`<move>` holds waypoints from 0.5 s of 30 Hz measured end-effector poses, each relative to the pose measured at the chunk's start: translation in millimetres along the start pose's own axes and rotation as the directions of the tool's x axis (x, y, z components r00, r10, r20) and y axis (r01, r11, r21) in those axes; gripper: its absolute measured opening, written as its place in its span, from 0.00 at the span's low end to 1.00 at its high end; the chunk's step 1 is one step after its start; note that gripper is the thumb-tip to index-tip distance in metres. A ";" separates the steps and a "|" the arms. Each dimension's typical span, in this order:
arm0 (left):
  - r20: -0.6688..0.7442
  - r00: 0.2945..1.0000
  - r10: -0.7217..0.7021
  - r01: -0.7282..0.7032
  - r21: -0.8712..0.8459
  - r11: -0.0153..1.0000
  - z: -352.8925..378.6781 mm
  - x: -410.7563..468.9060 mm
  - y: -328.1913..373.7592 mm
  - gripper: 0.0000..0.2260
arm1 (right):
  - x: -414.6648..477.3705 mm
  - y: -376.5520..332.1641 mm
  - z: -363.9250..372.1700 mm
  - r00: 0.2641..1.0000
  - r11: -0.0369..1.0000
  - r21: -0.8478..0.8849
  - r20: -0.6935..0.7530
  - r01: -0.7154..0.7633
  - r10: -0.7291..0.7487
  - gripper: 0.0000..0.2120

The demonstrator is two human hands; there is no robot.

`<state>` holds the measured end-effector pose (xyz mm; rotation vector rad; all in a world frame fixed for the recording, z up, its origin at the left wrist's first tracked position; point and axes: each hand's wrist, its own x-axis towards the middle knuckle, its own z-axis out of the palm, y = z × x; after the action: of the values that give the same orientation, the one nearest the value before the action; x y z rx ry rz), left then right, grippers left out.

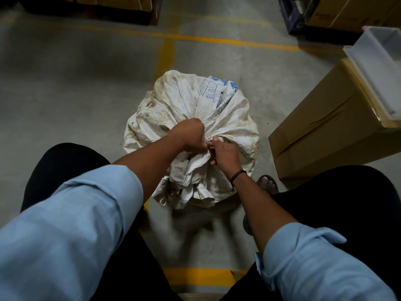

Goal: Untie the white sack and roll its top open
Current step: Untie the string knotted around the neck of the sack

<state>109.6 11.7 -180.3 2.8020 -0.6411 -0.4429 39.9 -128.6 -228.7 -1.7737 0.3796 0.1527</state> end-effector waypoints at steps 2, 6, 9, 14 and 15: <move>0.001 1.000 0.026 -0.026 0.017 1.000 1.0 -1.5 0.5 0.16 | -0.4 4.4 1.0 0.997 0.994 -0.077 -0.012 0.081 -0.082 0.19; 0.017 0.999 0.045 -0.045 0.006 0.999 -0.5 -0.4 -4.1 0.16 | -6.3 18.4 8.0 0.977 0.950 -0.240 -0.035 0.198 -0.212 0.23; 0.041 0.998 0.057 -0.057 0.009 0.998 -3.9 0.5 -5.1 0.19 | -10.6 19.8 16.2 0.964 0.939 -0.273 -0.105 0.209 -0.245 0.22; 0.036 0.998 0.050 -0.049 -0.037 0.998 -2.3 -0.3 -12.7 0.23 | -5.0 11.7 20.1 0.984 0.992 -0.118 -0.161 0.052 -0.071 0.11; 0.034 0.999 0.030 -0.028 -0.064 0.998 -1.1 -0.3 -16.4 0.15 | -0.8 10.6 18.7 0.989 0.993 -0.116 -0.137 0.034 -0.050 0.08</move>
<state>116.0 26.3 -183.9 2.7276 -0.6623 -0.4992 37.4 -112.5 -242.7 -1.9095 0.4410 0.0195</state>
